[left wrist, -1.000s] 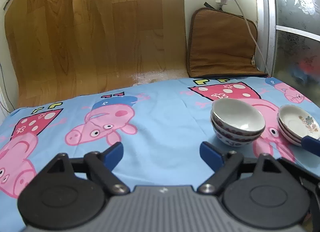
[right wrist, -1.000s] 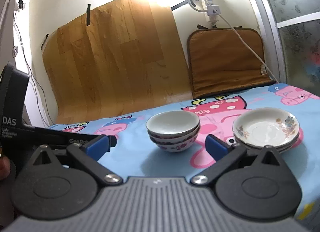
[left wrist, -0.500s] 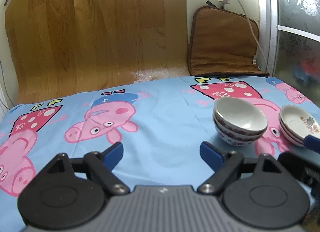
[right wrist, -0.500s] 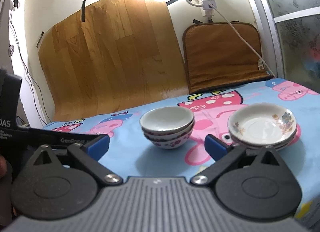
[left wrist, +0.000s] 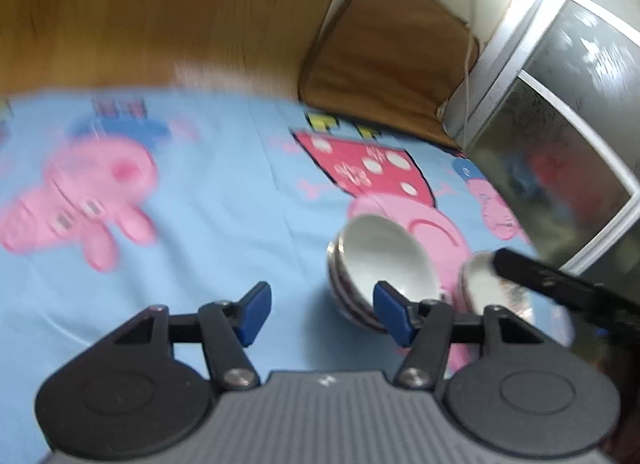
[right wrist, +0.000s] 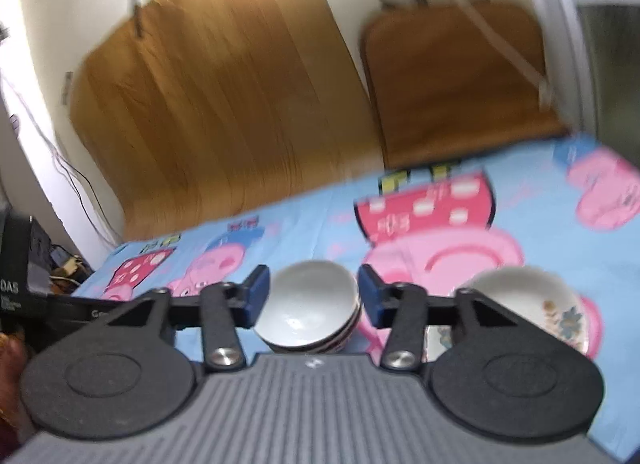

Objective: Organize plates and bowls

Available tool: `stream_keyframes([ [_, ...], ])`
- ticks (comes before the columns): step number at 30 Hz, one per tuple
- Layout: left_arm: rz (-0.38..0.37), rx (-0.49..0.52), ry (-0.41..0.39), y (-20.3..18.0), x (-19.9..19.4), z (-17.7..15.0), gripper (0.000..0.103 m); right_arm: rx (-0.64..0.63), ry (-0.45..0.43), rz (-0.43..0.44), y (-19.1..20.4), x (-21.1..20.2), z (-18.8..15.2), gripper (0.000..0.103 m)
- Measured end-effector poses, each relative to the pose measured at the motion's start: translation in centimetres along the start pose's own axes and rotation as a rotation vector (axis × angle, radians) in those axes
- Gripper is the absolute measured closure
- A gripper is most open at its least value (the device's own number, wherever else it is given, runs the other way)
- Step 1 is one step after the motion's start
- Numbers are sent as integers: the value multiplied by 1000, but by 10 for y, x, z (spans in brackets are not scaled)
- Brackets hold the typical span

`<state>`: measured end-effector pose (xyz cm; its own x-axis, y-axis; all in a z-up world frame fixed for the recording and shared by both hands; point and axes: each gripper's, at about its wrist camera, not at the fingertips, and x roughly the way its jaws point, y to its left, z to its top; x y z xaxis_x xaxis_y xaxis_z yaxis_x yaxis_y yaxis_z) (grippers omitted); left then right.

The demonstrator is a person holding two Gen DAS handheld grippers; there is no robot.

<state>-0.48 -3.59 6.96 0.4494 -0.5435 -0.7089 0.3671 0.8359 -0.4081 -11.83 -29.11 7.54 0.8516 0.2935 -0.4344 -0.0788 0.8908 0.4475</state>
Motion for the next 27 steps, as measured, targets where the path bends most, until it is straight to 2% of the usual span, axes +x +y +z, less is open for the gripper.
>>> stream_keyframes([
  [2,-67,-84,62,9,16,7,48,100,108,34,-14,20,11,65],
  [4,-119,-158,97,16,30,9,48,156,191,61,-22,37,16,69],
  [8,-110,-179,94,15,42,10,49,130,291,22,-21,64,14,75],
  [9,-113,-183,98,15,44,10,51,134,314,13,-22,70,12,76],
  [11,-127,-190,120,15,50,11,65,142,347,10,-25,78,10,81],
  [13,-121,-199,135,15,56,9,73,169,376,13,-29,86,7,82],
  [17,-115,-228,145,19,62,6,78,161,378,15,-32,91,10,84],
  [21,-92,-213,149,12,58,5,79,124,377,5,-27,89,14,84],
  [24,-106,-216,145,7,49,7,79,108,370,1,-23,85,18,84],
  [27,-121,-178,129,-9,40,12,79,106,336,2,-23,71,25,84],
])
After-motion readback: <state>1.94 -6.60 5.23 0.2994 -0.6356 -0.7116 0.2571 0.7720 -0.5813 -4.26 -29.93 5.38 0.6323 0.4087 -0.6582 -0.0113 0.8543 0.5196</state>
